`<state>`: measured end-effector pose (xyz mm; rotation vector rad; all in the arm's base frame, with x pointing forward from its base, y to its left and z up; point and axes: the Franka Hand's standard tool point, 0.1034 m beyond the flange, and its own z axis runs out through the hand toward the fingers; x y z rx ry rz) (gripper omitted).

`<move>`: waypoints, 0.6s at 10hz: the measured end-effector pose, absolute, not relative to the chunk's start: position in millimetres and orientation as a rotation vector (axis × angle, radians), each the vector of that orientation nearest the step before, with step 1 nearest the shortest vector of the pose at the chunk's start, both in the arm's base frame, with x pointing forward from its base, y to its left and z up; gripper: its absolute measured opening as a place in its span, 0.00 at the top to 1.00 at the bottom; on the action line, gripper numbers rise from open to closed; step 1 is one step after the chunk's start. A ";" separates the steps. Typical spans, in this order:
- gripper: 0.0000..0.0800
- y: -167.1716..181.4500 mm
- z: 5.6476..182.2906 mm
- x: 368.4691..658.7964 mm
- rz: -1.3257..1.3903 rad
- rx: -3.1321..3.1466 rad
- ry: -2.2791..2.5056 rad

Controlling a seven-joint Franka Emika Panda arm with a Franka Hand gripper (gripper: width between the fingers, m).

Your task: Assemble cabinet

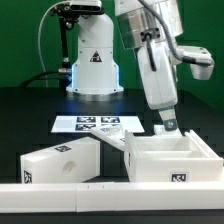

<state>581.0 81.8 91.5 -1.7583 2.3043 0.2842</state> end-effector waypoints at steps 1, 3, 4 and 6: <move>0.00 81.7 90.8 581.0 0.284 -1.758 2.305; 0.00 85.7 89.9 576.8 0.299 -1.790 2.302; 0.00 98.1 90.3 564.0 0.352 -1.896 2.272; 0.00 111.8 93.0 542.2 0.454 -2.026 2.234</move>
Offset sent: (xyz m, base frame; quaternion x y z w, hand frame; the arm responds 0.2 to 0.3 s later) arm -0.0378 0.0264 0.0009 -0.1132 0.0913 -0.0881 0.9854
